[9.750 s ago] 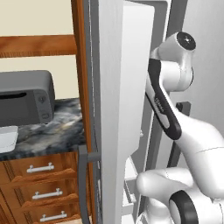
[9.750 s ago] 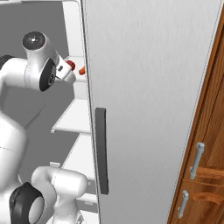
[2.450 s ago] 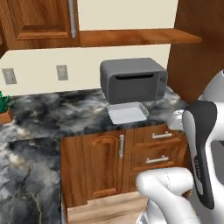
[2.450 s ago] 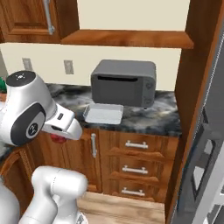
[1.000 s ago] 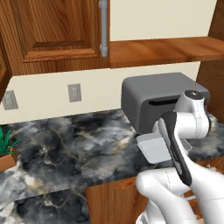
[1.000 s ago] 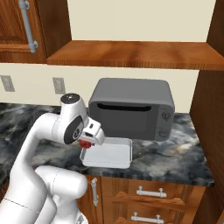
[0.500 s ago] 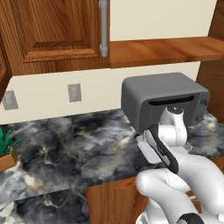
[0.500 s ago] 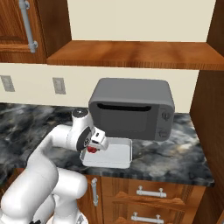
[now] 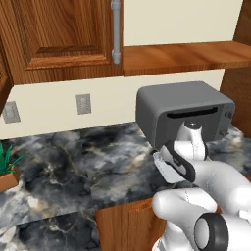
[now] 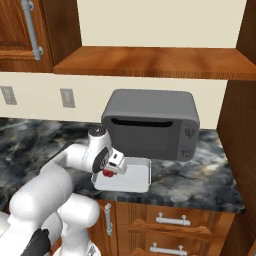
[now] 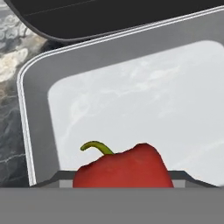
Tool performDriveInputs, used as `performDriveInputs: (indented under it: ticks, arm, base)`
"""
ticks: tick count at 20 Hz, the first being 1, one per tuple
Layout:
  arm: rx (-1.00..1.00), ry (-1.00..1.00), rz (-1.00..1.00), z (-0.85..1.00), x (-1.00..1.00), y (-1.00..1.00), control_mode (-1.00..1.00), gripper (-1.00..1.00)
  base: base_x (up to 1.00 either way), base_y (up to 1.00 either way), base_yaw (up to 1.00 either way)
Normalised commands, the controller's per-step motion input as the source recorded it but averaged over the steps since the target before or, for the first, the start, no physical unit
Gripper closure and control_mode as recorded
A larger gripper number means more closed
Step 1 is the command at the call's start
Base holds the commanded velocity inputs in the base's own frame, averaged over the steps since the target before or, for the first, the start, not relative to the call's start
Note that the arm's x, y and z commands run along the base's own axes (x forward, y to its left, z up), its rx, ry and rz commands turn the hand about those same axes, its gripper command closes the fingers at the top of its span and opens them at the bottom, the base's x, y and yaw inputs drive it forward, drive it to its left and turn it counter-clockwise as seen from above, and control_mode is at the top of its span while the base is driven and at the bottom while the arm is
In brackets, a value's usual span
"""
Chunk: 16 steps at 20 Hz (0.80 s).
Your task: Take the carrot and bell pepper out of the freezer and place them in the tupperware container on the counter. Then put the tupperware containing the vegetables back in the freezer.
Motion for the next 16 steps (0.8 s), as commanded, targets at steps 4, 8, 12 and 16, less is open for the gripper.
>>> performDriveInputs:
  ticks: [4,8,12,16]
  arm:
    - [0.00,0.00,0.00,-0.21,0.40,-0.01,-1.00,-1.00]
    - [0.00,0.00,0.00,-0.17,0.33,-0.05,-1.00,-1.00]
    - [0.00,0.00,0.00,-0.03,0.14,-0.02,-1.00,-1.00]
    - [0.03,-0.04,0.00,0.29,-0.21,-0.01,-1.00,-1.00]
  base:
    - [0.00,0.00,0.00]
    - [0.00,0.00,0.00]
    - [0.00,0.00,0.00]
    - [0.00,0.00,0.00]
